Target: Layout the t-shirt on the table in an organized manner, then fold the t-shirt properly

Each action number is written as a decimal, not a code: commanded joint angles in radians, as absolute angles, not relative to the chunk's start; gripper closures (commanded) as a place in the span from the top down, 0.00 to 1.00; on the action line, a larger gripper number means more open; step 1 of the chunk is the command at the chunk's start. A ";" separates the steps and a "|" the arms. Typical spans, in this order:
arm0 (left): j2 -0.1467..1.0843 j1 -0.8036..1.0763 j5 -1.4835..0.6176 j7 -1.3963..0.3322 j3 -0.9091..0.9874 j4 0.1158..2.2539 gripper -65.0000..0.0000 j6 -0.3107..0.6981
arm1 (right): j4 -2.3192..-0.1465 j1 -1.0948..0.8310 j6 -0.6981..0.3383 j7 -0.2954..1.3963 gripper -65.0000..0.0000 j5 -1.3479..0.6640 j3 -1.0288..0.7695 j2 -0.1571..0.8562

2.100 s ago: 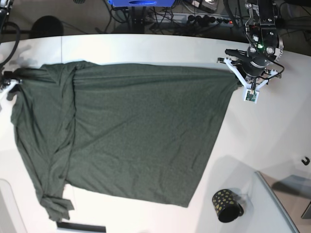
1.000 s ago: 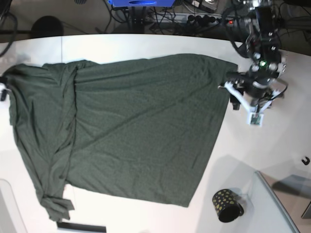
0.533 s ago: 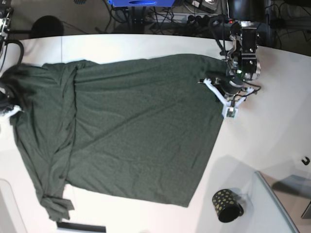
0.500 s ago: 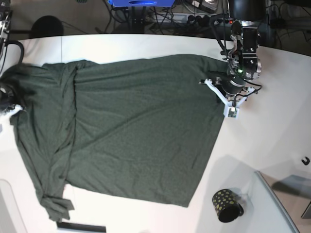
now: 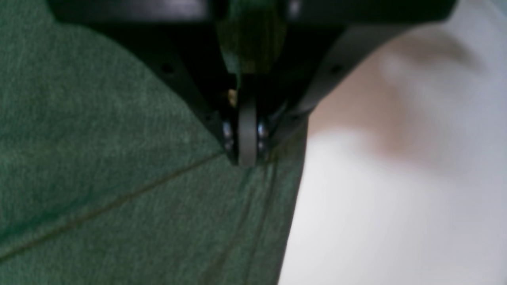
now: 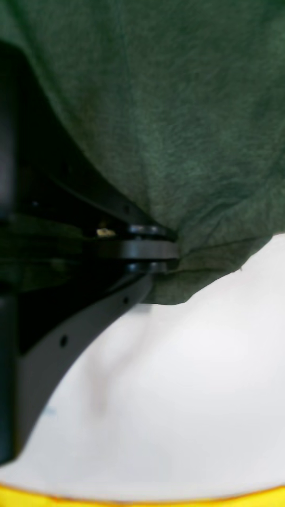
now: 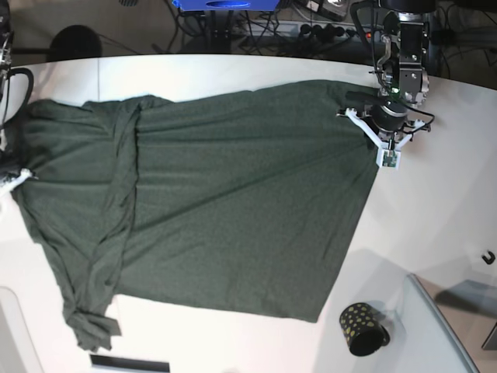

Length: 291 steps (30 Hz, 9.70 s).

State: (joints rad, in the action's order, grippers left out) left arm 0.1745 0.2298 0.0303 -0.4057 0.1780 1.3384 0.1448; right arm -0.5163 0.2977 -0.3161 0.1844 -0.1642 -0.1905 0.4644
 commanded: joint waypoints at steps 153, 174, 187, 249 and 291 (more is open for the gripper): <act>0.124 0.058 0.044 -0.420 0.254 1.247 0.00 0.147 | -1.604 -0.604 -0.318 0.479 0.08 0.438 0.156 0.165; 0.087 0.191 0.035 -0.423 0.254 1.503 0.00 0.150 | -1.940 -0.648 -0.318 0.526 0.08 0.257 0.004 0.165; 0.081 0.269 0.035 -0.420 0.254 1.484 0.00 0.150 | -1.518 -0.305 -0.444 0.490 0.08 0.251 -0.558 0.165; 0.065 0.423 0.033 -0.420 0.532 1.689 0.00 0.151 | -0.570 0.591 -0.559 0.232 0.47 0.249 -0.367 0.131; 0.068 0.381 0.035 -0.427 0.521 1.684 0.00 0.151 | -1.221 0.200 -0.680 0.484 0.00 0.251 -0.110 -0.010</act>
State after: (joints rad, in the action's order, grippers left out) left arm 0.0582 0.3775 0.0326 -0.4454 0.5167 1.6680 0.1570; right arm -1.2060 0.1761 -0.6811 0.5030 0.2687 -0.1116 -0.0040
